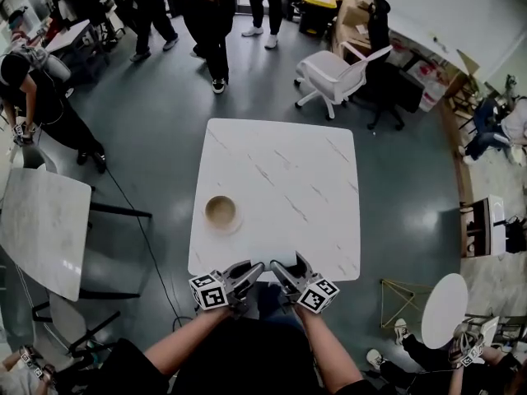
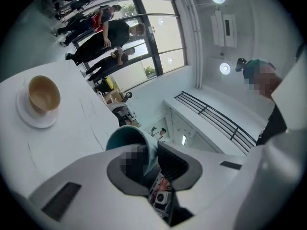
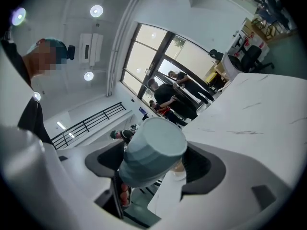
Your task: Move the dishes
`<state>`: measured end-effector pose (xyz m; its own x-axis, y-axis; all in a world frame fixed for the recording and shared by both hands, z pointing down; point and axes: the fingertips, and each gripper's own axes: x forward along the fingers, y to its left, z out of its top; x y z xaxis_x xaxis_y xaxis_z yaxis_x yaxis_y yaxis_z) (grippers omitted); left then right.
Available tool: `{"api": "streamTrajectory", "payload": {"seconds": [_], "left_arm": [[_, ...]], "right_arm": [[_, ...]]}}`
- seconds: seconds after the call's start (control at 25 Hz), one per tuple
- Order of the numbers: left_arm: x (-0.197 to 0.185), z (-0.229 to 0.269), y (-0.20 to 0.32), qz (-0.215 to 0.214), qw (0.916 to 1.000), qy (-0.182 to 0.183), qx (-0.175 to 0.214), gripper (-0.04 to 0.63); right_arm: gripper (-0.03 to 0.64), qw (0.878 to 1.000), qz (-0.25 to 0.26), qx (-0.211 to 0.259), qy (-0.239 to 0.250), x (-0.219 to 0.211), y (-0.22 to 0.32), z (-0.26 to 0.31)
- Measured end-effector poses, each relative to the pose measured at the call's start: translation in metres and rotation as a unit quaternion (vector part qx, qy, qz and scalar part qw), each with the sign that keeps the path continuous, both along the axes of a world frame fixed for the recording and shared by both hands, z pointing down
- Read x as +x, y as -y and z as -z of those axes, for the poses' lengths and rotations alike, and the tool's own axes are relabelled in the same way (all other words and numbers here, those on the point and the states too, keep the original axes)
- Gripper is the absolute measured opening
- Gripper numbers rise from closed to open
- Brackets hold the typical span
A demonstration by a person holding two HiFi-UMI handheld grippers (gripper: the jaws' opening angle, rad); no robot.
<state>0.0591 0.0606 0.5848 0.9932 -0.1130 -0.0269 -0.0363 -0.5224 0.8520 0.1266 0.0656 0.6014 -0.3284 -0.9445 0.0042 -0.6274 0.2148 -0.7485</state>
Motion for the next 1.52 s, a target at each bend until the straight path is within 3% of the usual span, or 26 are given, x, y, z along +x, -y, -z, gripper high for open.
{"api": "streamTrajectory", "payload": {"seconds": [0.24, 0.6, 0.76, 0.84, 0.96, 1.28, 1.4, 1.52], "left_arm": [[0.034, -0.009, 0.008, 0.025, 0.9995, -0.017, -0.013, 0.063], [0.058, -0.009, 0.015, 0.036, 0.9993, 0.01, -0.004, 0.058], [0.051, -0.014, 0.028, 0.078, 0.9966, 0.025, -0.004, 0.037], [0.044, -0.026, 0.042, 0.101, 0.9938, 0.047, 0.002, 0.037], [0.041, -0.044, 0.056, 0.103, 0.9873, 0.116, 0.032, 0.035], [0.051, -0.09, 0.067, 0.11, 0.9586, 0.256, 0.06, 0.035], [0.059, -0.107, 0.067, 0.101, 0.9491, 0.295, 0.042, 0.036], [0.067, -0.121, 0.066, 0.095, 0.9387, 0.33, 0.032, 0.037]], "right_arm": [[0.383, 0.999, 0.037, 0.008, -0.007, 0.034, 0.01, -0.011], [0.388, 0.999, 0.048, 0.003, 0.002, 0.058, 0.018, -0.016], [0.393, 0.999, 0.037, 0.006, -0.006, 0.077, 0.022, -0.017], [0.393, 0.999, 0.034, 0.006, -0.011, 0.085, 0.025, -0.019], [0.391, 0.998, 0.026, 0.005, -0.049, 0.09, 0.031, -0.019], [0.375, 0.982, 0.023, -0.044, -0.183, 0.076, 0.03, -0.038], [0.206, 0.978, 0.01, -0.052, -0.2, 0.08, 0.026, -0.044], [0.096, 0.977, 0.002, -0.059, -0.206, 0.086, 0.022, -0.051]]}}
